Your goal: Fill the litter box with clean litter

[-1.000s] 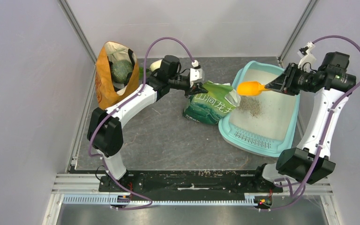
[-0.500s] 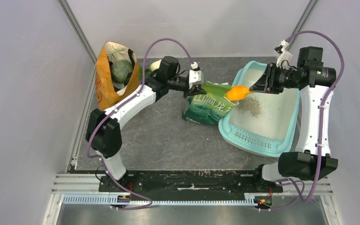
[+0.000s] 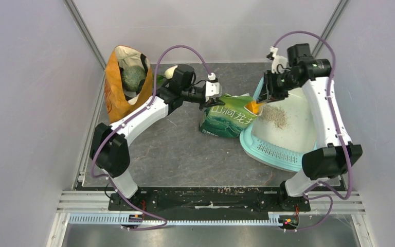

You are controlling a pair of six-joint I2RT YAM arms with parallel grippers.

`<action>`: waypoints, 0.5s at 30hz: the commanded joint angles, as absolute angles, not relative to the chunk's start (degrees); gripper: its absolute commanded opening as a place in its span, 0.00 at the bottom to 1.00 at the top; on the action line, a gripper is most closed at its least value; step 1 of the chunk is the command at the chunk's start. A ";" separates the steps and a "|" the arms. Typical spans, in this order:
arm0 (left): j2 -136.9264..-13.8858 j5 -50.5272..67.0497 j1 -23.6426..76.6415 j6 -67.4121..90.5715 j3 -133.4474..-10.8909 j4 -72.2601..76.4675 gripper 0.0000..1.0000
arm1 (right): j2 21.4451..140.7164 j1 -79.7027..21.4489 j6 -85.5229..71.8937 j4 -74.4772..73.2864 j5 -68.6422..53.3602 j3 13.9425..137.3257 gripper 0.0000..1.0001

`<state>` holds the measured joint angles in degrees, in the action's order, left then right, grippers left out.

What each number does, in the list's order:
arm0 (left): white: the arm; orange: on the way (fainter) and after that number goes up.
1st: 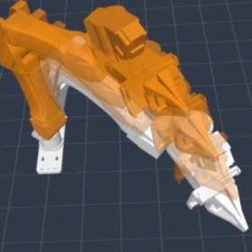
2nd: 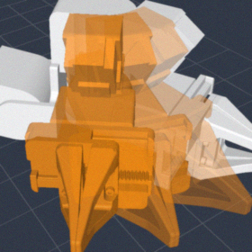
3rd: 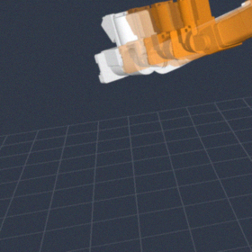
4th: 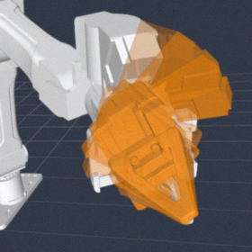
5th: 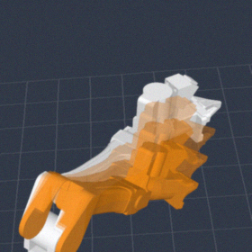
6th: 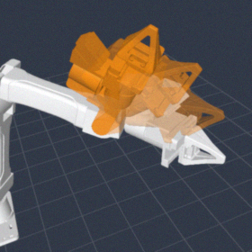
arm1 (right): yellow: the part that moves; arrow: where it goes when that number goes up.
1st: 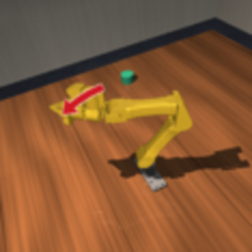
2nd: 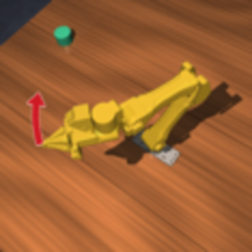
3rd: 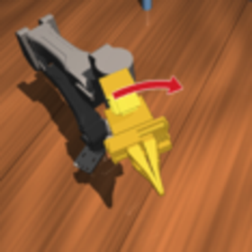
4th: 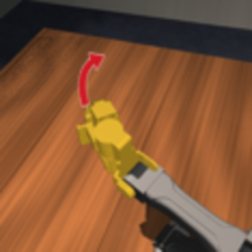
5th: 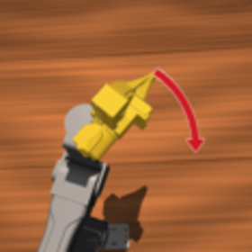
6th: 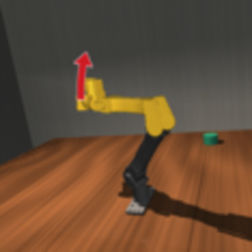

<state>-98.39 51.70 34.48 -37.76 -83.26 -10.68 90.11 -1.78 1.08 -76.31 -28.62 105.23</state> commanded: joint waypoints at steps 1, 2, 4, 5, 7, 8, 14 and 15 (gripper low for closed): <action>-90.79 52.75 34.38 -45.37 -82.74 -7.03 0.02 | 94.21 -6.34 -4.32 -73.41 -19.99 108.63 0.00; -90.36 52.65 34.39 -46.40 -82.54 -7.64 0.02 | 94.94 -7.24 -4.92 -73.47 -18.98 109.02 0.00; -89.94 52.34 34.37 -47.74 -82.29 -8.17 0.02 | 96.53 -8.61 -5.64 -73.80 -17.65 109.91 0.00; -89.83 52.34 34.38 -47.89 -82.14 -8.02 0.02 | 97.40 -9.27 -6.13 -74.05 -17.00 110.40 0.00; -89.67 52.30 34.37 -47.99 -81.94 -7.63 0.02 | 99.06 -10.77 -6.82 -74.43 -16.29 111.07 0.00; -89.59 52.32 34.39 -48.03 -81.68 -7.28 0.02 | 99.82 -11.57 -6.96 -74.68 -15.96 111.18 0.00; -88.79 52.12 34.43 -49.55 -80.13 -6.60 0.02 | 101.82 -15.45 -6.10 -72.52 -10.61 107.27 0.00; -88.79 52.12 34.38 -49.71 -80.04 -6.53 0.02 | 102.39 -16.03 -5.95 -72.17 -9.91 106.87 0.00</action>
